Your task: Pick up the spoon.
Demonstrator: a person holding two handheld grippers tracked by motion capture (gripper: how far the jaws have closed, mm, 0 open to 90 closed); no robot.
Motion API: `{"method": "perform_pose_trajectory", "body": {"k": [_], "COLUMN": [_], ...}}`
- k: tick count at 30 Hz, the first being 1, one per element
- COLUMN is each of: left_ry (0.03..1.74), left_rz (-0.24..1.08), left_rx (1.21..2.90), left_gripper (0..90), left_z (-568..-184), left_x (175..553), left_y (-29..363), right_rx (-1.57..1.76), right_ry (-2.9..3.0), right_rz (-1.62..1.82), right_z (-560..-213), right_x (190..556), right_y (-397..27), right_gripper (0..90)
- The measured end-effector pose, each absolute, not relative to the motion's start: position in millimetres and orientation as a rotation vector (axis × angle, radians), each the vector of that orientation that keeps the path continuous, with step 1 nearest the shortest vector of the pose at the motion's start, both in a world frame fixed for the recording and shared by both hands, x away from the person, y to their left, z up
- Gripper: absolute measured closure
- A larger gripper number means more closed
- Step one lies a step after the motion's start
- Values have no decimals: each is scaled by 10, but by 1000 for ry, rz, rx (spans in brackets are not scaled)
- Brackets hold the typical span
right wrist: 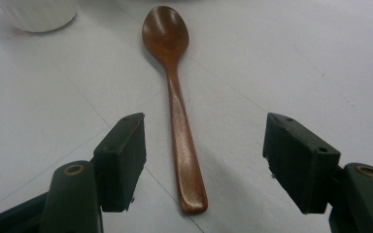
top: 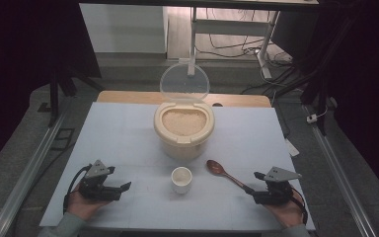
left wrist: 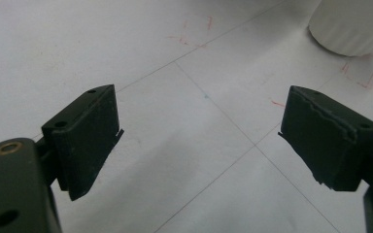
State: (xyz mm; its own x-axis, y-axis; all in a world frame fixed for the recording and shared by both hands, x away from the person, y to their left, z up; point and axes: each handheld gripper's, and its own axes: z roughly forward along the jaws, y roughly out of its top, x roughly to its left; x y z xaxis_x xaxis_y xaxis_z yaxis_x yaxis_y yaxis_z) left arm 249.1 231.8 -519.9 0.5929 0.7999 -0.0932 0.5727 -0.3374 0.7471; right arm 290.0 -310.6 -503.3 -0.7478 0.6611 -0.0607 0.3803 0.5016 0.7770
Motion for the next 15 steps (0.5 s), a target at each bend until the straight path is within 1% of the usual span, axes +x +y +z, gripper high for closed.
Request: {"method": "perform_pose_trajectory", "body": {"k": [15], "left_ry": [1083], "left_rz": [377], "left_rx": [2049], "left_gripper": [139], "left_z": [-5197], "left_x": [2494], "left_y": [2311], "right_rx": [882], "right_ry": [2400], "right_rz": [1107], "right_z": [-5014], "right_x": [2888], "right_y": [-3099], "right_gripper": [321]}}
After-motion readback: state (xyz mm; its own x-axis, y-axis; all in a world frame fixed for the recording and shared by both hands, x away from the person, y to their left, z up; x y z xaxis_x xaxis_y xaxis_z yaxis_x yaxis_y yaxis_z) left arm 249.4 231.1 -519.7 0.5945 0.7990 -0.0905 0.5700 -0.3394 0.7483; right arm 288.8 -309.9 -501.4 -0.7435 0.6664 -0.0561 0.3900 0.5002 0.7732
